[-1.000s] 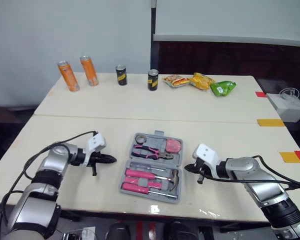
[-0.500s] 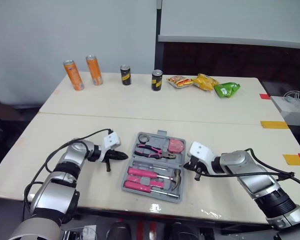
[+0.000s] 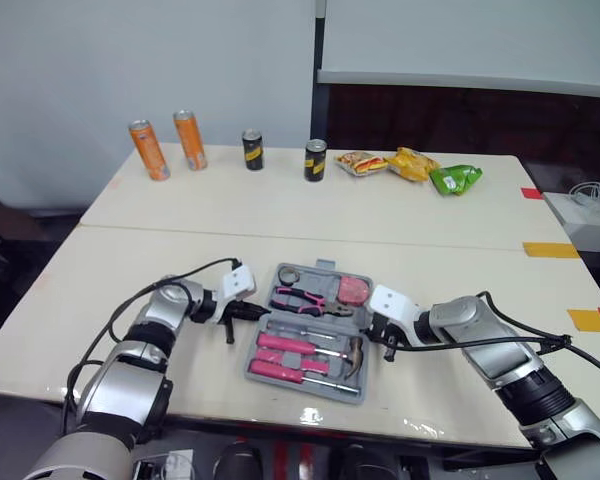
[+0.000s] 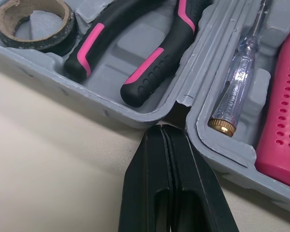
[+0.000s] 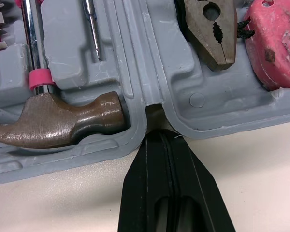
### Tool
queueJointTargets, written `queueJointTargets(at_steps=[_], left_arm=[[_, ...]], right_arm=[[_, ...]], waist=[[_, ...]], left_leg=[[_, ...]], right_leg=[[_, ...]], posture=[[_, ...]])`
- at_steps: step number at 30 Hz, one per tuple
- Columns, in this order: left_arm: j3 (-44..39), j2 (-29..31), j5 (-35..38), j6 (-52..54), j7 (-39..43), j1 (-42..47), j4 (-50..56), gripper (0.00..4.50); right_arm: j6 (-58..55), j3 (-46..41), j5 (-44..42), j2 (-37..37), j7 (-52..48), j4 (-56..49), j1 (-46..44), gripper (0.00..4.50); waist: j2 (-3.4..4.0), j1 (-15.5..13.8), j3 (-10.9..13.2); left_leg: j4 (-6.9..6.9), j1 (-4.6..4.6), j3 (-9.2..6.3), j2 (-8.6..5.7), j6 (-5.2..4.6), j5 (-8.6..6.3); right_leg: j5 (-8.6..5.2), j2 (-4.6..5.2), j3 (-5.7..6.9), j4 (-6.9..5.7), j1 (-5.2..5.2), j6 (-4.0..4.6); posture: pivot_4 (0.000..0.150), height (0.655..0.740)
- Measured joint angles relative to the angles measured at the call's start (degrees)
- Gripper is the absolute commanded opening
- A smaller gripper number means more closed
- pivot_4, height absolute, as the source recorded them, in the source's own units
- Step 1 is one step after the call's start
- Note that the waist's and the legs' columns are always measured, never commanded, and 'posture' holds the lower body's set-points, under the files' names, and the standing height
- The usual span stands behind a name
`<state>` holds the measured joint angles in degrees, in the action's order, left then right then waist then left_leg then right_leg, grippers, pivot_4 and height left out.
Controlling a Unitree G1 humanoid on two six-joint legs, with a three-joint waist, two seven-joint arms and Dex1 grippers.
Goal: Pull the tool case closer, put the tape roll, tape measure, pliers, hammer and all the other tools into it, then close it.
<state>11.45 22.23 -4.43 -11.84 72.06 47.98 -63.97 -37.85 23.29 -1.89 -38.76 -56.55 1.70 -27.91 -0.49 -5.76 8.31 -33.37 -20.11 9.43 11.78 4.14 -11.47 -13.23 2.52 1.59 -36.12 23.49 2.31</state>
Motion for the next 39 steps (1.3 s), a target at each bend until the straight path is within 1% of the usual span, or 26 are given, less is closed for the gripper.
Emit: queueJointTargets(at_steps=[4,10,14,21,25,31,39], left_arm=[[-0.1,0.2,0.1,1.6,1.0,-2.1,3.6,0.04],[-0.1,0.6,0.7,7.9,2.2,-7.4,15.0,0.04],[0.0,0.9,1.3,13.9,2.3,-12.8,25.7,0.04],[1.0,0.9,2.1,20.2,2.2,-18.1,36.3,0.04],[2.1,0.7,2.3,21.5,2.1,-19.2,38.8,0.04],[2.8,0.2,2.4,22.1,1.9,-19.4,39.7,0.04],[3.6,-0.4,2.4,21.9,1.4,-18.8,39.1,0.04]], right_arm=[[3.0,0.9,1.4,-0.1,-2.2,3.2,-1.9,0.01],[6.6,1.5,3.3,-0.9,-6.3,6.8,-4.0,0.01],[7.6,1.5,3.7,-2.0,-8.0,6.9,-4.0,0.01],[7.2,0.3,3.6,-4.7,-9.2,3.4,-1.1,0.01],[5.8,-0.9,3.5,-6.2,-9.6,-0.1,1.5,0.01],[3.0,-2.9,3.2,-7.7,-9.7,-5.0,5.5,0.01],[1.2,-4.9,2.9,-8.3,-9.1,-7.8,8.5,0.01]], waist=[[0.00,0.0,0.0],[0.04,-0.1,0.0],[0.09,-0.2,0.1],[0.22,-0.2,0.1],[0.26,-0.2,0.2],[0.32,-0.2,0.2],[0.34,-0.3,0.2]], left_leg=[[0.00,0.01,0.01,0.00,-0.01,0.00],[0.00,-0.01,0.04,-0.04,-0.04,0.00],[0.01,-0.07,0.05,-0.05,-0.10,-0.04],[0.06,-0.09,0.06,-0.05,-0.14,-0.06],[0.12,-0.09,0.07,-0.06,-0.15,-0.07],[0.19,-0.09,0.08,-0.06,-0.19,-0.07],[0.19,-0.08,0.08,-0.11,-0.23,-0.08]], right_leg=[[0.00,0.01,0.01,0.00,-0.01,0.00],[-0.01,0.09,0.02,0.03,0.00,0.01],[-0.01,0.12,0.04,0.09,0.02,0.01],[-0.02,0.12,0.06,0.20,0.03,0.01],[-0.02,0.12,0.05,0.27,0.02,0.01],[-0.02,0.12,0.06,0.40,0.02,0.01],[-0.02,0.17,0.05,0.47,0.00,0.00]], posture=[[0.150,0.7400],[0.150,0.7400],[0.150,0.7400],[0.150,0.7400],[0.150,0.7400],[0.150,0.7400],[0.150,0.7400]])
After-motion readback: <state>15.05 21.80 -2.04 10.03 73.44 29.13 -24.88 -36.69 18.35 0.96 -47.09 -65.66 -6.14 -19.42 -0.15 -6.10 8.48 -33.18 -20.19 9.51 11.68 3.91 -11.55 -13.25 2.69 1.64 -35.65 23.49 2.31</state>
